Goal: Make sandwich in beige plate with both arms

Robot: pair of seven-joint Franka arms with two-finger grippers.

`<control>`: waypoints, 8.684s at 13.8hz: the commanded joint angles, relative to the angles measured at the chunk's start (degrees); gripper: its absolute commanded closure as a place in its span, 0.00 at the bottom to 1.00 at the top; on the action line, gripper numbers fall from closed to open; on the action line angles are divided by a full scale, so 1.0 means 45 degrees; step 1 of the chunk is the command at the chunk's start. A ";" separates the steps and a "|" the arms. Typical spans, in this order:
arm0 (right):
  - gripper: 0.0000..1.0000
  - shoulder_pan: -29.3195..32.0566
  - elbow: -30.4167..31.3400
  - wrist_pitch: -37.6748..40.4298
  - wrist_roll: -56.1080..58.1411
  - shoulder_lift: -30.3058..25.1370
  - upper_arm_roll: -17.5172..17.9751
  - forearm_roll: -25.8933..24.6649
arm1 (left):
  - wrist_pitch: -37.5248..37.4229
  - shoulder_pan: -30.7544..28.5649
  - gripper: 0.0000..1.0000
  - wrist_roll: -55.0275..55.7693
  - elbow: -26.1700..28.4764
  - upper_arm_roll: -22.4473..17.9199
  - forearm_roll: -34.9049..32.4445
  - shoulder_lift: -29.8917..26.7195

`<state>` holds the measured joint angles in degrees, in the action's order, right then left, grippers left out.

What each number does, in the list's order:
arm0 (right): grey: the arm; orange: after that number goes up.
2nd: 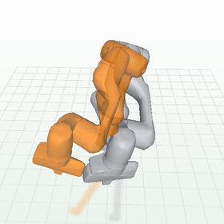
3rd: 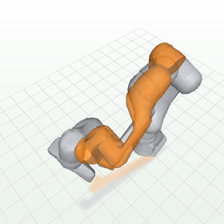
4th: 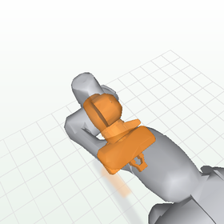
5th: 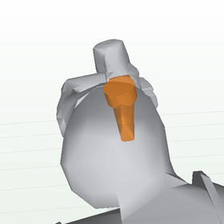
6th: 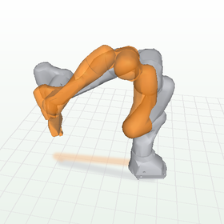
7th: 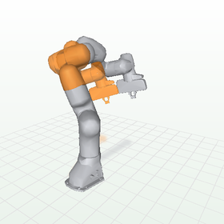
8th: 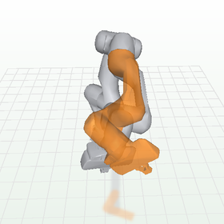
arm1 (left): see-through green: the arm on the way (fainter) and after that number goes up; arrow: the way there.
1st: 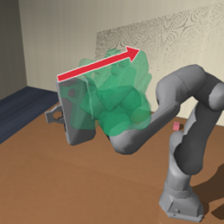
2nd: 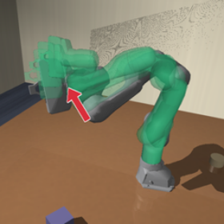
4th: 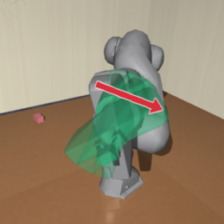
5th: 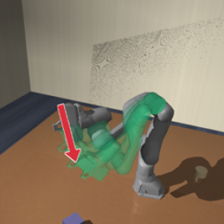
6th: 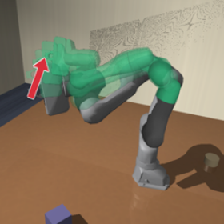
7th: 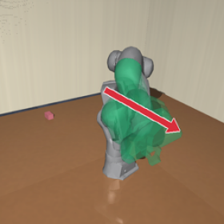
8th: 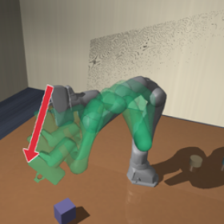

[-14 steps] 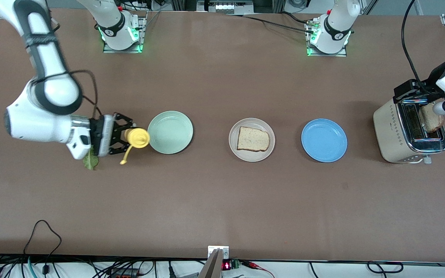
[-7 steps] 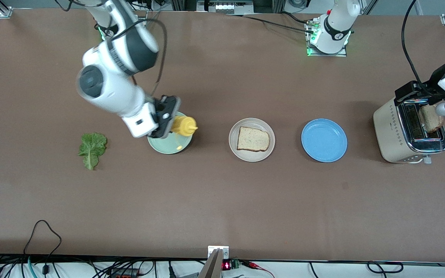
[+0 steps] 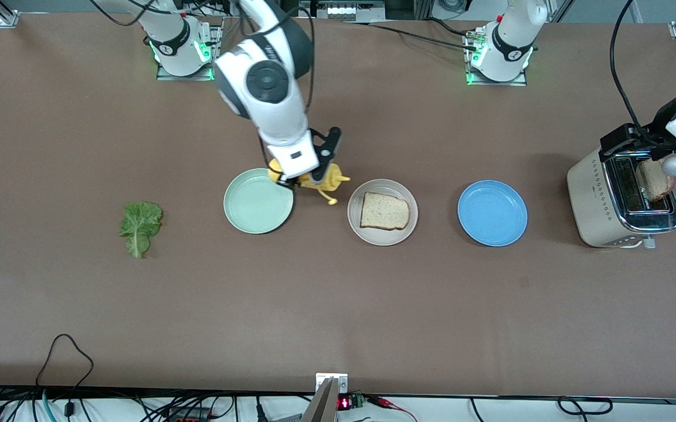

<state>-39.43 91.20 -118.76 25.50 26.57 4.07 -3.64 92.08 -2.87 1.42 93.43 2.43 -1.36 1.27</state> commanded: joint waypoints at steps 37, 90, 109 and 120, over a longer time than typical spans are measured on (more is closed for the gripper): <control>0.96 0.9815 0.1741 0.4143 1.8873 0.0344 -0.0083 1.1115 | -0.0657 -0.0592 0.00 -0.0120 0.0116 -0.0012 0.0263 -0.0010; 0.00 1.0076 -0.0916 0.3522 -0.2607 0.0327 -0.0474 0.2007 | -0.2220 -0.1375 0.00 -0.0257 -0.2343 0.0552 0.1024 0.0396; 0.00 0.9427 0.1393 -0.1852 -0.6936 0.2396 -0.0396 -0.1614 | -0.0149 -0.1002 0.00 0.0251 -0.1896 0.0984 0.0849 0.1436; 0.74 0.9505 0.1354 -0.2262 -0.5980 0.2846 -0.0396 -0.1985 | -0.0675 -0.0886 0.00 0.0095 -0.2128 0.1003 0.0831 0.1299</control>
<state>2.89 96.85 -128.33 -2.74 39.70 1.88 -11.58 90.48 -6.98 2.04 84.22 6.81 2.49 7.79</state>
